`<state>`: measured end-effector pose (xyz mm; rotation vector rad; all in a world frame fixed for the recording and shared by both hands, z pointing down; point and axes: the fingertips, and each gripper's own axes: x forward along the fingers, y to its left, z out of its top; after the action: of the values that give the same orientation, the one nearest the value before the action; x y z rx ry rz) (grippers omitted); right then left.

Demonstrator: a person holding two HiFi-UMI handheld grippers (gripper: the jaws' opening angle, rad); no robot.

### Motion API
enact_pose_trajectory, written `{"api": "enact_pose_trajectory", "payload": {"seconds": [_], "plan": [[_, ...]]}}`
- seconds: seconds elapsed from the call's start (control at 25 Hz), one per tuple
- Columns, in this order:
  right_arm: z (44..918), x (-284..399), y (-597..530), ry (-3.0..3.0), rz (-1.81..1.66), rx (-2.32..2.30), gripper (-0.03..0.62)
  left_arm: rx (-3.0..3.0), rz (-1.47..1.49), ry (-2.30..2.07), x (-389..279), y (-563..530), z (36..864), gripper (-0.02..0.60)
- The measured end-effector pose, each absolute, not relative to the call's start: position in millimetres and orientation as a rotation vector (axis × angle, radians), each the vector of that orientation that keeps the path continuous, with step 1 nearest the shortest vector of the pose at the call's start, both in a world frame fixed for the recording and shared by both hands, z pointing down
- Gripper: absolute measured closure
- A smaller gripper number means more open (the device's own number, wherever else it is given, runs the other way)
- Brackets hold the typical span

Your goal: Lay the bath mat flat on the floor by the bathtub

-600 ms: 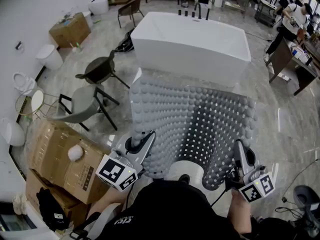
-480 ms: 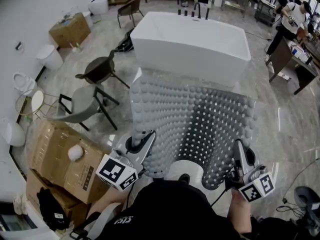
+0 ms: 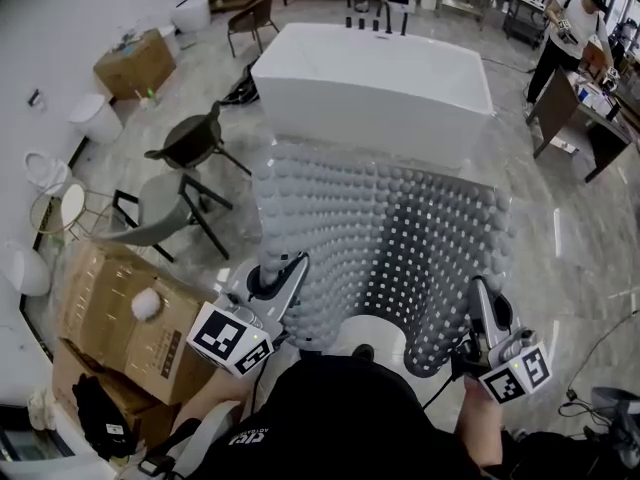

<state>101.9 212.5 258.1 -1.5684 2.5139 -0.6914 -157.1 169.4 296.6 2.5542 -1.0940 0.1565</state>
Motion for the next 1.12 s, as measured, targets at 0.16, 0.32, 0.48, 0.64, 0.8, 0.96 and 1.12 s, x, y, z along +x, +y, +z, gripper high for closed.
{"api": "enact_pose_trajectory", "payload": {"seconds": [0.16,0.32,0.48,0.64,0.8,0.96,1.12], "plan": [[253,125,220,2.509,-0.671,-1.546,0.577,2.545,0.118,-1.071,-127,177,290,0.532],[254,138,222,2.500,-0.662,-1.563,0.577,2.564,0.116,-1.051,-106,181,286,0.532],[256,148,223,2.484,-0.659,-1.599,0.577,2.593,0.138,-1.047,-95,178,285,0.531],[265,161,213,2.465,-0.669,-1.636,0.576,2.596,0.144,-1.043,-86,165,294,0.531],[271,169,195,2.461,-0.687,-1.654,0.576,2.579,0.130,-1.029,-80,144,305,0.531],[285,177,161,2.465,-0.710,-1.678,0.574,2.575,0.109,-1.010,-72,112,320,0.529],[298,179,117,2.469,-0.723,-1.693,0.574,2.571,0.062,-0.987,-70,70,333,0.531]]}}
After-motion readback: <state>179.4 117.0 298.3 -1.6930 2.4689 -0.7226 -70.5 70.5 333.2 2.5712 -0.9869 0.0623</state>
